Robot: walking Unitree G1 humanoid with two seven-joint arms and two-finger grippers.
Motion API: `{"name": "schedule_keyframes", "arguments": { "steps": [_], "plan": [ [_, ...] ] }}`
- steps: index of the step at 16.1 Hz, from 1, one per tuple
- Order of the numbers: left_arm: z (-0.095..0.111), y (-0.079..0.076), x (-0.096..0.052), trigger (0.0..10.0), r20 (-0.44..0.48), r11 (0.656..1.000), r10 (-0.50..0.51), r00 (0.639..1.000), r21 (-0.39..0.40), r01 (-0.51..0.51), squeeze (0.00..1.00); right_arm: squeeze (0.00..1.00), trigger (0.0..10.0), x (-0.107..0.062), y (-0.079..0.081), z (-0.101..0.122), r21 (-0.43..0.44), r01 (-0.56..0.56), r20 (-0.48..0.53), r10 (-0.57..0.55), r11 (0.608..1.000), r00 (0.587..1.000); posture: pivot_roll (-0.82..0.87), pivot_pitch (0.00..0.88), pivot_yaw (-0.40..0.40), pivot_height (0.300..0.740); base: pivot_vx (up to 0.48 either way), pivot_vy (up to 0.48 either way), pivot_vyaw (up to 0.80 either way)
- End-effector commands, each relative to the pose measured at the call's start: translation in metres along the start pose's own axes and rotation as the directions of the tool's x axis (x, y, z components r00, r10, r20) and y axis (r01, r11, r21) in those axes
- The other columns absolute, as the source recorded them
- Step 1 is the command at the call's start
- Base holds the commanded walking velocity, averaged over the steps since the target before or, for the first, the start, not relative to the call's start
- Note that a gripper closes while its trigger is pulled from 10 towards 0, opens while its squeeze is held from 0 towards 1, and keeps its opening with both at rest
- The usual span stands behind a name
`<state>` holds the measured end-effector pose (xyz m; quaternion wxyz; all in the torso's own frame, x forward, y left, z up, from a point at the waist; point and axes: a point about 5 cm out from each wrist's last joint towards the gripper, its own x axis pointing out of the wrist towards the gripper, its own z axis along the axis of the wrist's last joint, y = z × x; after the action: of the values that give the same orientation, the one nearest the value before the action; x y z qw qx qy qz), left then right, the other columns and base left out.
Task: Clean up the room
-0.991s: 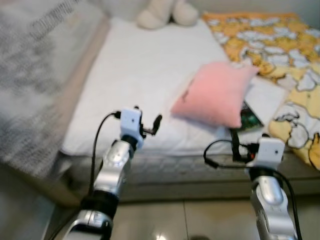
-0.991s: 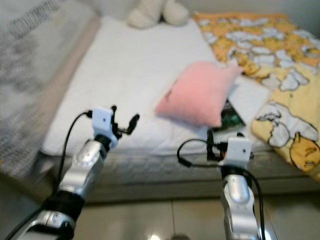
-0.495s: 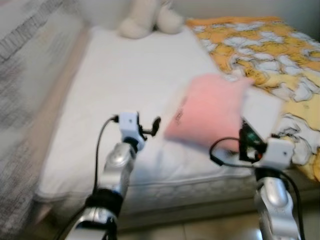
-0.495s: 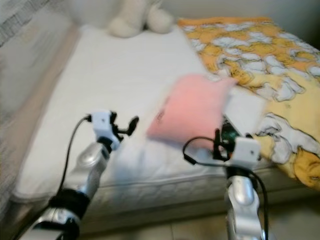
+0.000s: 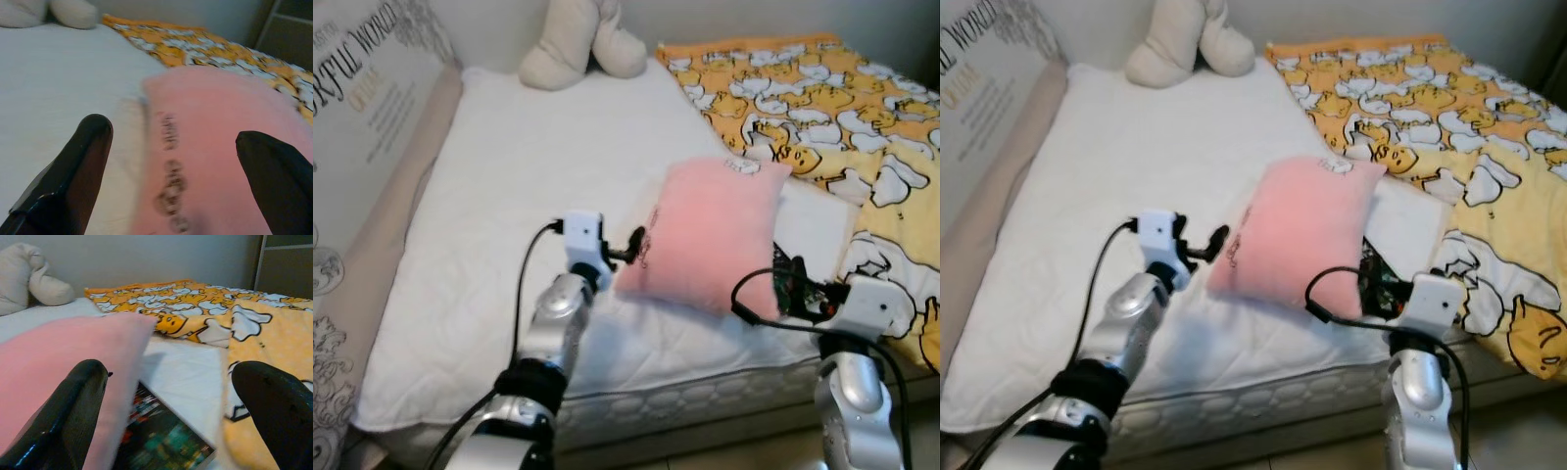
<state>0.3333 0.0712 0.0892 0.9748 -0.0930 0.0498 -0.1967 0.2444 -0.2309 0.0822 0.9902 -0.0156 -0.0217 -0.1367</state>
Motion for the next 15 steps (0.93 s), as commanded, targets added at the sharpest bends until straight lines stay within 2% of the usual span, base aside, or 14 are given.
{"name": "schedule_keyframes", "arguments": {
  "steps": [1,3,8,9,11,12,13,15],
  "plan": [
    [0.002,-0.004,0.003,10.0,-0.002,0.999,-0.015,1.000,0.035,0.015,0.00,0.02,10.0,0.002,0.000,0.004,0.010,0.000,0.007,-0.001,1.000,1.000,-0.18,0.000,0.047,0.740,0.352,0.000,0.00],
    [0.008,0.001,0.009,10.0,-0.004,0.999,0.006,1.000,0.043,-0.005,0.00,0.02,10.0,0.008,-0.002,0.012,0.018,-0.019,0.011,0.019,1.000,1.000,-0.18,0.000,0.038,0.740,0.000,0.000,0.00],
    [0.032,0.023,0.025,10.0,-0.024,0.993,0.082,0.996,0.087,-0.079,0.00,0.01,10.0,0.023,-0.005,0.029,0.047,-0.058,0.029,0.056,0.997,0.998,-0.18,0.000,0.026,0.740,0.000,0.000,0.00],
    [0.035,0.030,0.027,10.0,-0.044,0.993,0.101,0.994,0.073,-0.097,0.00,0.01,10.0,0.025,-0.006,0.034,0.073,-0.060,0.030,0.058,0.996,0.998,-0.17,0.000,0.024,0.740,0.000,0.000,0.00],
    [0.035,0.048,0.026,10.0,-0.122,0.985,0.174,0.977,0.040,-0.171,0.00,0.01,10.0,0.029,-0.009,0.037,0.240,-0.046,-0.001,0.047,0.970,0.999,-0.17,0.000,0.021,0.740,0.000,0.000,0.00],
    [0.033,0.051,0.026,10.0,-0.155,0.986,0.161,0.975,-0.021,-0.166,0.00,0.00,10.0,0.031,-0.013,0.030,0.303,-0.023,-0.044,0.038,0.953,0.998,-0.17,0.000,0.024,0.740,0.000,0.000,0.00],
    [0.032,0.051,0.026,10.0,-0.180,0.987,0.144,0.973,-0.048,-0.155,0.00,0.00,10.0,0.032,-0.017,0.024,0.320,-0.013,-0.077,0.040,0.947,0.996,-0.17,0.000,0.026,0.740,0.000,0.000,0.00],
    [0.026,0.047,0.027,10.0,-0.234,0.989,0.132,0.963,-0.037,-0.145,0.00,0.00,10.0,0.037,-0.022,0.012,0.329,0.009,-0.130,0.036,0.944,0.991,-0.17,0.000,0.033,0.740,0.000,0.000,0.00]
  ]
}}
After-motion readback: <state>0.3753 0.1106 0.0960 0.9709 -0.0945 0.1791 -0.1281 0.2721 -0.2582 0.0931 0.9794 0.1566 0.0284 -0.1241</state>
